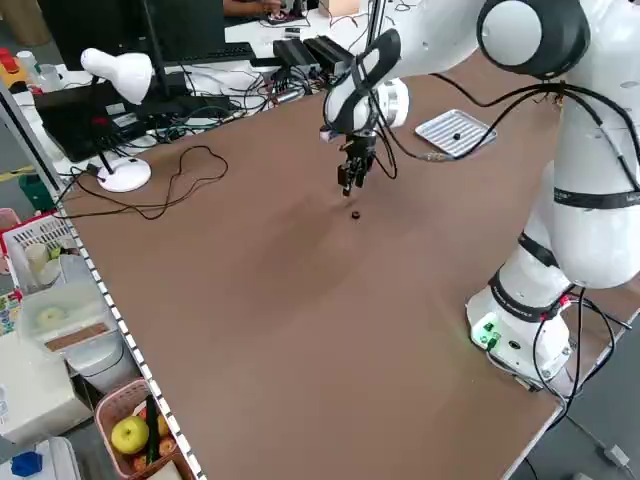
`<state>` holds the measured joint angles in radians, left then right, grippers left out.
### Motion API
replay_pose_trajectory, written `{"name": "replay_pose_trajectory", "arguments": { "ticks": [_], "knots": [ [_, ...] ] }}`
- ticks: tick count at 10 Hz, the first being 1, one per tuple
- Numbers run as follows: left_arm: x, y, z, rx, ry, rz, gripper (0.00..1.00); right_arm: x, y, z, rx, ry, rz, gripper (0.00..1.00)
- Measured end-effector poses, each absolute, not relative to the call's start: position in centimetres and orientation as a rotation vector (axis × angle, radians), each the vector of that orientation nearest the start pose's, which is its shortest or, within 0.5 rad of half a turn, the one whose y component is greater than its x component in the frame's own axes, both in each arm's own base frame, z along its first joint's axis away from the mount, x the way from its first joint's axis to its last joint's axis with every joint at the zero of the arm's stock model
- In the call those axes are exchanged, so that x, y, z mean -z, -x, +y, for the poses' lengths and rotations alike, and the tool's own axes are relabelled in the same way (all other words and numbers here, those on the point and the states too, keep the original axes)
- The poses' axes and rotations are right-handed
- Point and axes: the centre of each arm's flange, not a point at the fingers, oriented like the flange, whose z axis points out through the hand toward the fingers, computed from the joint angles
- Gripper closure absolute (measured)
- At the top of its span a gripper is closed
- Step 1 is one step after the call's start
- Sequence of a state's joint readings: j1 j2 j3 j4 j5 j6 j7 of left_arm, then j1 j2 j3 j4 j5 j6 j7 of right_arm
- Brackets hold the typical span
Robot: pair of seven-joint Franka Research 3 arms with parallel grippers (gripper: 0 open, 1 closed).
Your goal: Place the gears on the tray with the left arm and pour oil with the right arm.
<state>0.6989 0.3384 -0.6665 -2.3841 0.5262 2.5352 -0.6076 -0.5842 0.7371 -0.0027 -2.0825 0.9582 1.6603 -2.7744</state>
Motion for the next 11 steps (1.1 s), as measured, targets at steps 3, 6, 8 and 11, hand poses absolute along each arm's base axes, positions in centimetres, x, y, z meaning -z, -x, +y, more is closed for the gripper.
{"name": "replay_pose_trajectory", "arguments": {
  "ticks": [3,6,8,11],
  "knots": [
    [-17.8,-44.9,3.2,-0.018,3.047,-0.254,0.40,-6.3,-42.0,-18.1,1.020,1.474,-1.313,0.62],
    [-17.5,-43.9,3.9,-0.005,3.057,-0.246,0.44,-6.4,-42.5,-17.5,1.027,1.470,-1.309,0.62],
    [-17.6,-43.8,2.7,-0.002,3.065,-0.215,0.46,-6.4,-42.6,-17.1,1.024,1.464,-1.313,0.65],
    [-17.6,-43.8,2.5,-0.003,3.067,-0.210,0.70,-6.4,-42.8,-16.8,1.023,1.462,-1.307,0.67]
  ]
}}
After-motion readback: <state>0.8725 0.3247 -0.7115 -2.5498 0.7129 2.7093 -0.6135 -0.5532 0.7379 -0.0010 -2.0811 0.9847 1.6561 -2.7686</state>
